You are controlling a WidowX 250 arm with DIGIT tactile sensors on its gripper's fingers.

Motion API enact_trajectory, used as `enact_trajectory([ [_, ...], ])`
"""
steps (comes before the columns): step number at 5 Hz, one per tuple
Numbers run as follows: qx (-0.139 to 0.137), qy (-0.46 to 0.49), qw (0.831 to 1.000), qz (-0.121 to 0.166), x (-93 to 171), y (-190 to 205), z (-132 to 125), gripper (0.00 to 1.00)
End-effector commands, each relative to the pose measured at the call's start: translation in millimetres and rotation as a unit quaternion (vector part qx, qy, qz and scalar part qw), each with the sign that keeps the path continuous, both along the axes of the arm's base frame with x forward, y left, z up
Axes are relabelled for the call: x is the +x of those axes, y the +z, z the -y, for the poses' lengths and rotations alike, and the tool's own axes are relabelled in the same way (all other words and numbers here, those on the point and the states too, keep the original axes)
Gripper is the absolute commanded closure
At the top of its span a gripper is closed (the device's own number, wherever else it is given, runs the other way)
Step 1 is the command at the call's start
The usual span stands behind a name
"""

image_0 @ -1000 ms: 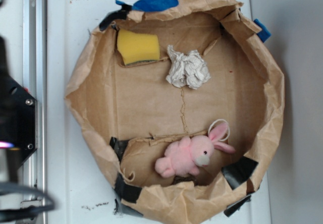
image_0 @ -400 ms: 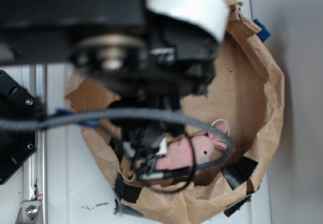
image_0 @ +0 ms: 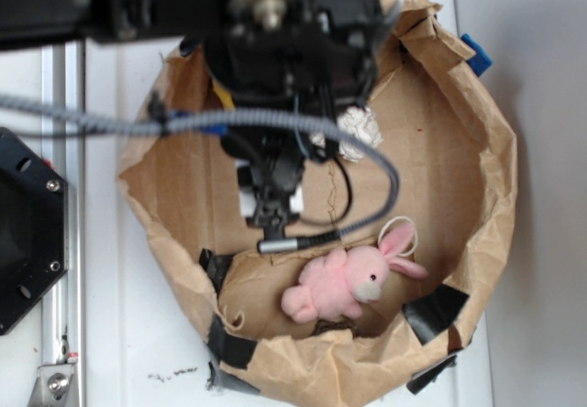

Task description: Grab the green sponge.

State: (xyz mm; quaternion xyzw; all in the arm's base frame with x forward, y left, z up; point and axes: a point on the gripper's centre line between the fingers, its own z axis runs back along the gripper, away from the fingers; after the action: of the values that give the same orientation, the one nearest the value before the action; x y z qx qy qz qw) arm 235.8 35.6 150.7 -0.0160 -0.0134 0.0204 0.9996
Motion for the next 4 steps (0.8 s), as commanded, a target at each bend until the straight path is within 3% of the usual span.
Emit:
enact_trajectory([
  [1,-0.001,0.009,1.000,0.015,1,7,-5,0.00],
  [3,-0.001,0.009,1.000,0.015,1,7,-5,0.00],
  [4,0.020,-0.013,0.999,0.040,23,-5,1,0.00],
])
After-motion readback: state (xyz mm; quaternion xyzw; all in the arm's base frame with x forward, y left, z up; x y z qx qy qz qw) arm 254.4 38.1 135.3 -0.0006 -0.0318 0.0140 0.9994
